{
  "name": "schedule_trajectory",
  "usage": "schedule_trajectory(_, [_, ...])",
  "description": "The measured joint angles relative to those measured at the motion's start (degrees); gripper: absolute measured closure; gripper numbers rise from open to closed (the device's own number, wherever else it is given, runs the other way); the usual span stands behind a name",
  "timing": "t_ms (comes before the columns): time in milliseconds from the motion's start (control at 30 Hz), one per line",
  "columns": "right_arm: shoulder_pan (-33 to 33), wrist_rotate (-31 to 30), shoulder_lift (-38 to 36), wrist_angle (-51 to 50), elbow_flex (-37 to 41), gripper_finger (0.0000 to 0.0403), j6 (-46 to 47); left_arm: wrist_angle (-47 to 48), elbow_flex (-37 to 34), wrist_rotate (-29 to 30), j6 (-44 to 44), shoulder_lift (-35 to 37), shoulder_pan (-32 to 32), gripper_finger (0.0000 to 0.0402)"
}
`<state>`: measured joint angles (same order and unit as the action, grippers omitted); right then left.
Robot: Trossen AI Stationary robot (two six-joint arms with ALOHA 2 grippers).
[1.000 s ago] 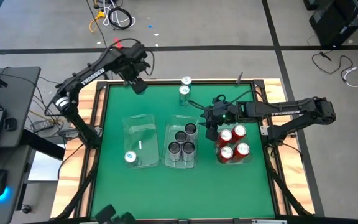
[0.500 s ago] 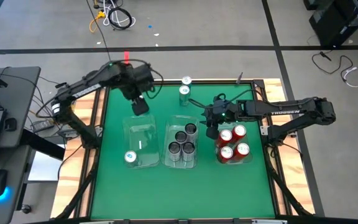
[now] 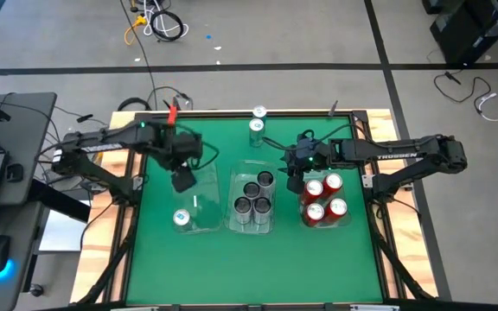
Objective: Sort soda cans
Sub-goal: Put the top left blue soda can into the left transparent bin
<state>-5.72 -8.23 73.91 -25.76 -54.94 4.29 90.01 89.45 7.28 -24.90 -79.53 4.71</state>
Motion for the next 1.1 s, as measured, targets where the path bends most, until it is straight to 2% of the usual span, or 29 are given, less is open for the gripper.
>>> schedule_trajectory(100, [0.0,0.06,0.02,0.0,0.0,0.0247,0.0,-0.61,-7.11,-0.52,-3.51,3.11,-1.51,0.0171])
schedule_trajectory(233, [0.0,0.42,0.0,0.0,0.0,0.0247,0.02,-6.49,-15.63,-2.95,-7.25,7.93,-2.91,0.0172])
schedule_trajectory(367, [0.0,0.44,0.01,0.1,0.0,0.0247,0.02,-11.45,-21.24,-4.97,-8.7,10.35,-3.75,0.0172])
schedule_trajectory(633, [0.0,0.44,0.02,0.39,0.0,0.0247,0.04,-13.54,-25.86,-5.72,-10.31,9.79,-5.55,0.0172])
schedule_trajectory(767, [0.0,0.44,0.01,0.39,0.0,0.0247,0.07,-16.73,-26.91,-5.53,-11.54,9.13,-6.47,0.0172])
schedule_trajectory(1100, [0.0,0.44,0.02,0.21,0.0,0.0247,0.07,-17.47,-29.0,-4.82,-16.25,6.83,-9.79,0.0172])
